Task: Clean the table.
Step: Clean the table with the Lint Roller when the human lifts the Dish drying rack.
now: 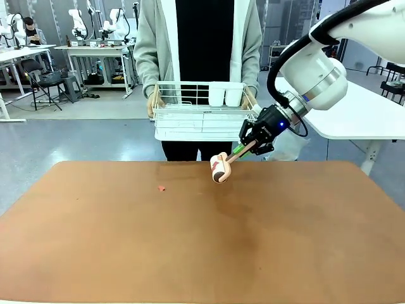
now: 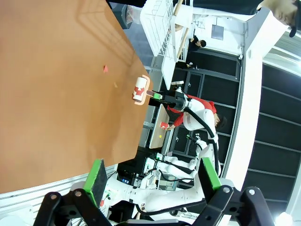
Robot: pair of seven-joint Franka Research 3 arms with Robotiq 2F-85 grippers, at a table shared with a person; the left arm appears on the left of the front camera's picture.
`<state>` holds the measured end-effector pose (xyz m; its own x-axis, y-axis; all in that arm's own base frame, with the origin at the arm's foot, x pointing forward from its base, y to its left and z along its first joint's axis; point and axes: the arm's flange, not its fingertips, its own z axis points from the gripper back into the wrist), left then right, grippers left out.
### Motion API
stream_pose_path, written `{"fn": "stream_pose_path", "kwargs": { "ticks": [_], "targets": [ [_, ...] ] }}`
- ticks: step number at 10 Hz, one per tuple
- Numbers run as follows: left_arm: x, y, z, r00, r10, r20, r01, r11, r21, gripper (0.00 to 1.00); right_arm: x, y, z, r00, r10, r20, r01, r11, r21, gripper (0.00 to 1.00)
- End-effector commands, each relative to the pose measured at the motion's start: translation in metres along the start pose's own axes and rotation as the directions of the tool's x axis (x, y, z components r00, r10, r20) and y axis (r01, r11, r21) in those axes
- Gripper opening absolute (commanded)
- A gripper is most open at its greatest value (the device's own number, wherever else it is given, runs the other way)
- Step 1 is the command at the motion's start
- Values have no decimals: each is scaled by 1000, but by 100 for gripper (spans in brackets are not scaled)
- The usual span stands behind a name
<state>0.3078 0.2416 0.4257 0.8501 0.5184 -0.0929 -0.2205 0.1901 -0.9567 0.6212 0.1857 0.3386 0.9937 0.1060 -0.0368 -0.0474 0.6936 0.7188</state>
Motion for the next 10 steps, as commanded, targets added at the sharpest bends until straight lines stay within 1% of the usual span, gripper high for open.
{"fn": "stream_pose_path", "kwargs": {
  "ticks": [1,3,6,7,10],
  "targets": [
    [-1,-1,3,1000,-9,2,9,1000,-22,100,3,-7,-6,1000,-19,8,19,999,28,21],
    [-1,-1,3,1000,-9,2,9,1000,-22,100,6,-16,-20,999,-29,29,28,998,47,21],
    [-1,-1,3,1000,-9,2,9,1000,-22,100,9,-27,-44,995,-86,42,85,996,14,21],
    [-1,-1,3,1000,-9,2,9,1000,-22,100,10,-27,-57,996,-82,19,82,996,27,21],
    [-1,-1,3,1000,-9,2,9,1000,-22,100,11,-19,-108,994,-101,-29,100,994,-35,21]
  ]
}}
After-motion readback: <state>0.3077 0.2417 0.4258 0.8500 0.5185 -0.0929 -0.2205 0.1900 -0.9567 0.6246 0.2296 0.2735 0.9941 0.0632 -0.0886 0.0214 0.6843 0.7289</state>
